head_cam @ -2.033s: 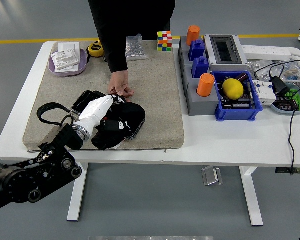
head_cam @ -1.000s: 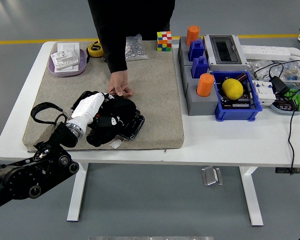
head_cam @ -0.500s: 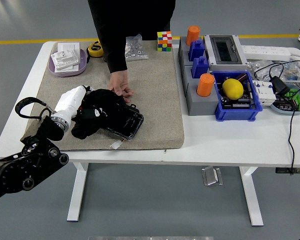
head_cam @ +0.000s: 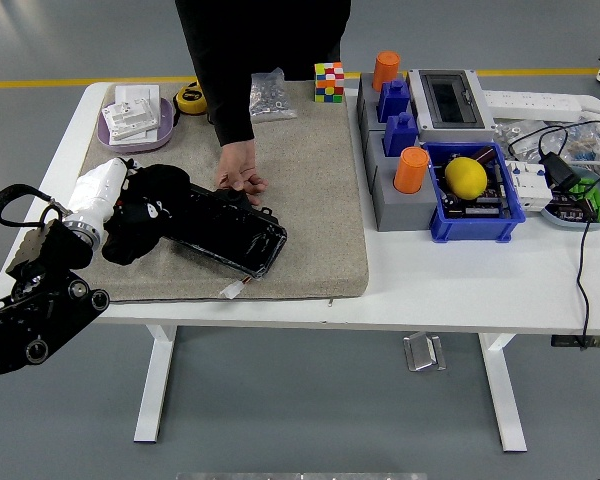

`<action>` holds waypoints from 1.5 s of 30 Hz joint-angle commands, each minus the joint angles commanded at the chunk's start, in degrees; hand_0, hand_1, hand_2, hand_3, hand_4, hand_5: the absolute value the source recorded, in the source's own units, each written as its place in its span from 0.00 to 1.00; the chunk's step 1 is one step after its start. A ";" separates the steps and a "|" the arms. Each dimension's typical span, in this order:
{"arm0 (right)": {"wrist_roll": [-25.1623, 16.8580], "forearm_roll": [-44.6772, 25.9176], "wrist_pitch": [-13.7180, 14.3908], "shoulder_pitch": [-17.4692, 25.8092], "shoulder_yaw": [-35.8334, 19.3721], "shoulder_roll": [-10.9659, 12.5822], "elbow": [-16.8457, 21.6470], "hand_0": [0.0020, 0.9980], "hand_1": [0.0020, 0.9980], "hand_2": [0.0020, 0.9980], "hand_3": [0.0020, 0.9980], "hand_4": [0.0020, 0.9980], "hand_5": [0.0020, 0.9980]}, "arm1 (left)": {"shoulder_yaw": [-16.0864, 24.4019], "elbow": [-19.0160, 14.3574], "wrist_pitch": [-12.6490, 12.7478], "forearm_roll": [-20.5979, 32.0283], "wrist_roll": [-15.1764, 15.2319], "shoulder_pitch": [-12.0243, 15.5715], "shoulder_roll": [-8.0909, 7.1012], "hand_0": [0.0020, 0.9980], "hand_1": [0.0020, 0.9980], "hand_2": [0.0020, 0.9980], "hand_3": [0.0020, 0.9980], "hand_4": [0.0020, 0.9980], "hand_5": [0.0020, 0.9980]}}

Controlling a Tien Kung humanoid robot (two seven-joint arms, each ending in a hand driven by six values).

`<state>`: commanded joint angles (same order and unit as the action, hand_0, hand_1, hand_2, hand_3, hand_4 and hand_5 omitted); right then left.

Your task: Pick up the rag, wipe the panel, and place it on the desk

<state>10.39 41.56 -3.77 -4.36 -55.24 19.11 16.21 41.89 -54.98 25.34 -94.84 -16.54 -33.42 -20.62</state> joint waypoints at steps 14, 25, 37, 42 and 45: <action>0.01 0.12 0.13 -0.17 -0.28 0.01 0.20 0.71 0.59 0.66 0.58 1.00 0.54 | 4.93 4.23 0.30 -1.78 0.43 1.20 -1.07 0.22 0.24 0.51 0.41 0.30 0.00; 0.06 0.24 0.37 -0.50 -0.30 -0.03 0.59 0.71 0.59 0.66 0.58 1.00 0.54 | 5.34 8.23 1.89 1.45 2.80 0.81 -0.30 0.21 0.24 0.51 0.41 0.30 0.00; 0.20 0.16 0.43 -0.65 -0.04 0.03 0.74 0.71 0.59 0.66 0.58 1.00 0.55 | 6.04 12.56 2.81 4.71 6.42 0.65 0.84 0.27 0.33 0.52 0.52 0.30 0.00; 0.21 0.20 0.49 -0.71 -0.12 -0.05 0.77 0.71 0.59 0.66 0.58 1.00 0.55 | 5.82 13.26 2.22 5.73 6.76 0.68 1.04 0.32 0.44 0.55 0.55 0.48 0.00; 0.23 0.21 0.49 -0.70 -0.09 -0.08 0.79 0.71 0.59 0.66 0.58 1.00 0.55 | 5.38 13.53 1.83 6.04 6.79 0.69 1.04 0.33 0.54 0.58 0.56 0.56 0.00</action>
<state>10.62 41.77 -3.28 -5.06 -55.33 19.03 17.00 47.27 -41.45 27.17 -88.80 -9.75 -32.73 -19.58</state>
